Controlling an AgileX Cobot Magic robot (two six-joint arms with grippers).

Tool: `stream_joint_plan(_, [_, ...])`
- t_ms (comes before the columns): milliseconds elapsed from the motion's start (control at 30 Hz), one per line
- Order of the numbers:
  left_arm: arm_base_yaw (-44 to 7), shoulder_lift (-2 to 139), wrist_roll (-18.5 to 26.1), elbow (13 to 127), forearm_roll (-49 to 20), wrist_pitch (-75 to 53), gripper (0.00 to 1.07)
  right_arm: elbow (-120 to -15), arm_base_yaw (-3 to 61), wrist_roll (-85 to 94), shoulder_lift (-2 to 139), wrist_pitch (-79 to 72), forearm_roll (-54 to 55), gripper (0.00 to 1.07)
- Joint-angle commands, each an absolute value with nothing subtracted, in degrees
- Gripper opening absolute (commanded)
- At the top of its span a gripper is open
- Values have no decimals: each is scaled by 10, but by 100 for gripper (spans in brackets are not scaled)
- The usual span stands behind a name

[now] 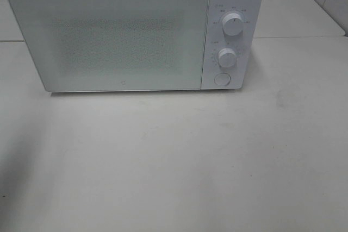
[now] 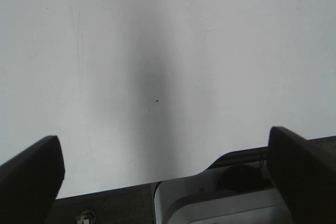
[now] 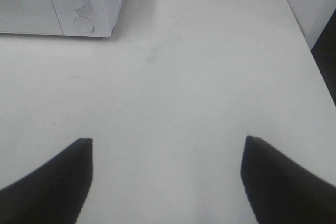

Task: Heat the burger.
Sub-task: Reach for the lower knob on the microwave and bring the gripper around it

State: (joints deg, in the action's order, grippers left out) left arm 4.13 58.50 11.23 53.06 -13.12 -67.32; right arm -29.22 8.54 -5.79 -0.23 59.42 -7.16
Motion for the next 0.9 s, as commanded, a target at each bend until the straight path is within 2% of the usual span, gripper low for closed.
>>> stream_joint_plan(33, [42,537,105,504,-130,-653,100,-290,80,-53,-18,591,-70,75])
stream_joint_plan(567, [42,262,105,309,-120,-583,100,-290,80,-53,-18,591,-70,75])
stream_joint_plan(900, [41,167,95,287,-105,-592,100,-290,80,-53,-18,591,-70,75])
